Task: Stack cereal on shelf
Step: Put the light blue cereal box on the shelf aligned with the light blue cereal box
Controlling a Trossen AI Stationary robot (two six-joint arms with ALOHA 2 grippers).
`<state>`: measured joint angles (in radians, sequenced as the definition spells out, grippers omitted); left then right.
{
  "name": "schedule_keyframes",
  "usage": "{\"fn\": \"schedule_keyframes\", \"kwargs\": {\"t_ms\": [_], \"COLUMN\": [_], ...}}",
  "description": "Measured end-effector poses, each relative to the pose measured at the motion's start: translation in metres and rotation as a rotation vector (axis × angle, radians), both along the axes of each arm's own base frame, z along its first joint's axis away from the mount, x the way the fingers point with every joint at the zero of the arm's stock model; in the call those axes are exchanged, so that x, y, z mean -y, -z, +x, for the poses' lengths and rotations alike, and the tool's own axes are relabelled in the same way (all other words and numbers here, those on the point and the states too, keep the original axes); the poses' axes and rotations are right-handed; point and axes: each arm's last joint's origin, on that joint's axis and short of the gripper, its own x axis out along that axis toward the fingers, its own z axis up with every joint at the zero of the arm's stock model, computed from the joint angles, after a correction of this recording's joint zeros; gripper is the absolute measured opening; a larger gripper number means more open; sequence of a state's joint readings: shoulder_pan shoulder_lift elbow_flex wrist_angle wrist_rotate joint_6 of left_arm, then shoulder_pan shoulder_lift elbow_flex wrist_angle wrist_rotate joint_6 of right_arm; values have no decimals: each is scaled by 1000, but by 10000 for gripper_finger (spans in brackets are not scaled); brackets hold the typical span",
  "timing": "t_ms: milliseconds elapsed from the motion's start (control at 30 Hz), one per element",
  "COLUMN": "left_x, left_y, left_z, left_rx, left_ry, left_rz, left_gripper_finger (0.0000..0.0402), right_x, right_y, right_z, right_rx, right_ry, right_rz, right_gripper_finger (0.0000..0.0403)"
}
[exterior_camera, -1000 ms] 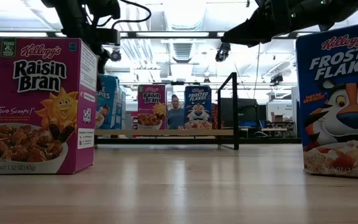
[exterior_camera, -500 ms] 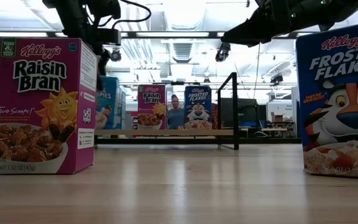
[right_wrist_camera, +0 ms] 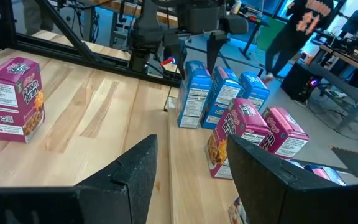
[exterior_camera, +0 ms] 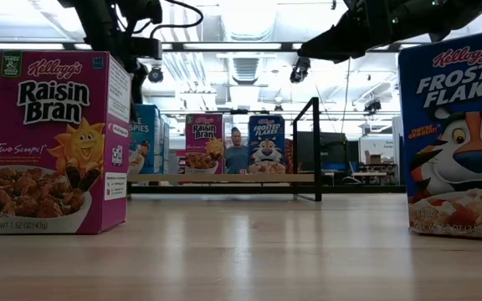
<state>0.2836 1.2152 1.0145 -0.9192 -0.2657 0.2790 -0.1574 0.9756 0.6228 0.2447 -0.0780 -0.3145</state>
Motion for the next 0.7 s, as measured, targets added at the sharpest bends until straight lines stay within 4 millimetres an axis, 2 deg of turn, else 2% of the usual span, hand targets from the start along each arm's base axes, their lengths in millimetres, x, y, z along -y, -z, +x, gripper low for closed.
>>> {"fn": "schedule_keyframes", "kwargs": {"t_ms": [267, 433, 700], "left_x": [0, -1, -2], "left_y": [-18, -30, -35], "left_z": [1, 6, 16], "left_rx": [29, 120, 236], "left_ry": [-6, -26, -14], "left_rz": [2, 2, -23], "left_gripper_finger": [231, 231, 231], "right_x": [0, 0, 0], "right_y": [0, 0, 0], "right_z": [0, 0, 0], "right_rx": [0, 0, 0], "right_ry": [0, 0, 0], "right_rz": [0, 0, 0], "right_gripper_finger": [183, 183, 183]}}
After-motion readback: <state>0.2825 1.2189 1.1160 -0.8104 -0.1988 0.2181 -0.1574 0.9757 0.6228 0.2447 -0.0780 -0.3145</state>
